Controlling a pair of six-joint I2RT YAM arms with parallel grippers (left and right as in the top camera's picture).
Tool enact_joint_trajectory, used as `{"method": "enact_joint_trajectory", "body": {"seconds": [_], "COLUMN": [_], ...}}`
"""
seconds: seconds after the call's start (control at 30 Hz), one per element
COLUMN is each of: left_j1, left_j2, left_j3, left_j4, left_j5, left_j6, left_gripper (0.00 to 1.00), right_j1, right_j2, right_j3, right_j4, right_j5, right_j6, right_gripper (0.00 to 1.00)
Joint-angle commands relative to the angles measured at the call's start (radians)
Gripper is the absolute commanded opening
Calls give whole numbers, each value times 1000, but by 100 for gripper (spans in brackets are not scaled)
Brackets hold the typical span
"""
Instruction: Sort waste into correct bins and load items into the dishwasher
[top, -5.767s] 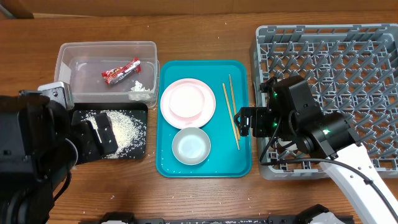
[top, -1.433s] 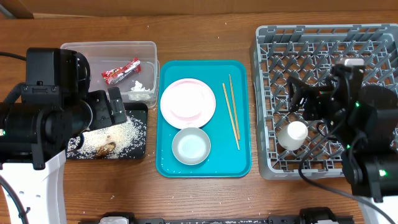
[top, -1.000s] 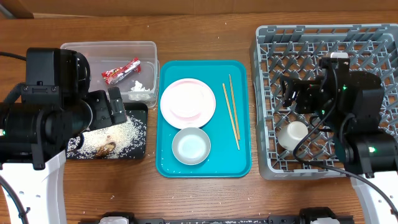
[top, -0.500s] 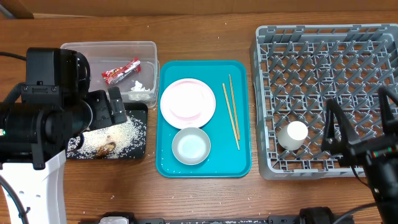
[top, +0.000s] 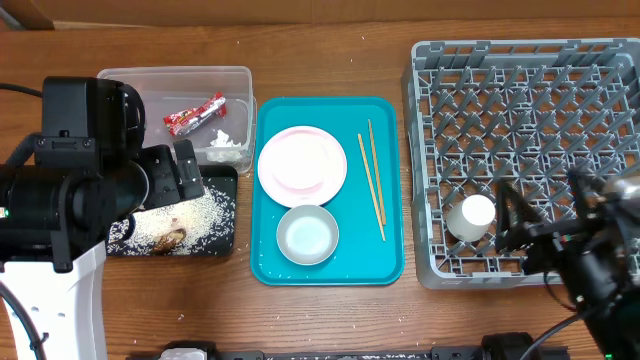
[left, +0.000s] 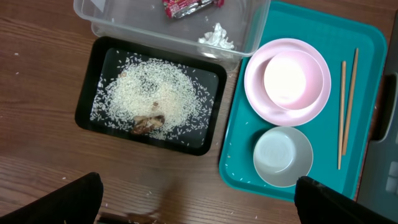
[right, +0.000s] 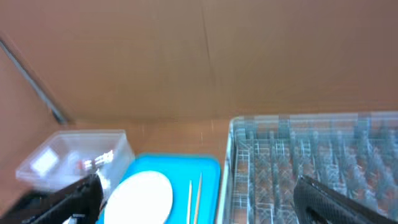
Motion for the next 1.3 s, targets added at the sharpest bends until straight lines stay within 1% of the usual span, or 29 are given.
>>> {"method": "enact_joint_trajectory", "body": {"seconds": [0.0,0.1,0.17,0.2,0.3,0.43,0.5,0.57,0.7,0.8,0.93,1.03,1.17,1.27], "left_j1": [-15,-14,-11,-10,-5,-5,-5,-5,-4,-4,-3,4,14,14], "left_j2": [-2,-35,-77,-106,-200,-359,-439,-533,-726,-874,-1085,-1209,-1311,-1347], "left_j3": [0,-1,-11,-28,-129,-378,-512,-668,-972,-1180,-1448,-1608,-1765,-1862], "left_j4": [0,0,51,118,357,764,928,1067,1270,1385,1509,1584,1659,1722], "left_j5": [5,5,-52,-78,-51,101,146,150,150,123,38,38,89,107], "left_j6": [-6,-6,13,13,45,191,233,234,220,177,82,68,64,64], "left_gripper": [100,100,100,100,100,100,100,100,100,100,100,100,100,100], "right_j1": [8,8,8,8,8,8,8,8,8,8,8,8,8,8], "right_j2": [-1,-1,-1,-1,-1,-1,-1,-1,-1,-1,-1,-1,-1,-1], "right_j3": [2,2,2,2,2,2,2,2,2,2,2,2,2,2], "right_j4": [-146,-288,-377,-422,-527,-543,-542,-542,-542,-542,-542,-542,-542,-542], "right_j5": [9,9,9,10,10,9,9,9,9,9,9,9,9,9], "right_j6": [-1,-1,-1,-1,-1,-1,0,0,0,0,0,0,0,0], "right_gripper": [100,100,100,100,100,100,100,100,100,100,100,100,100,100]}}
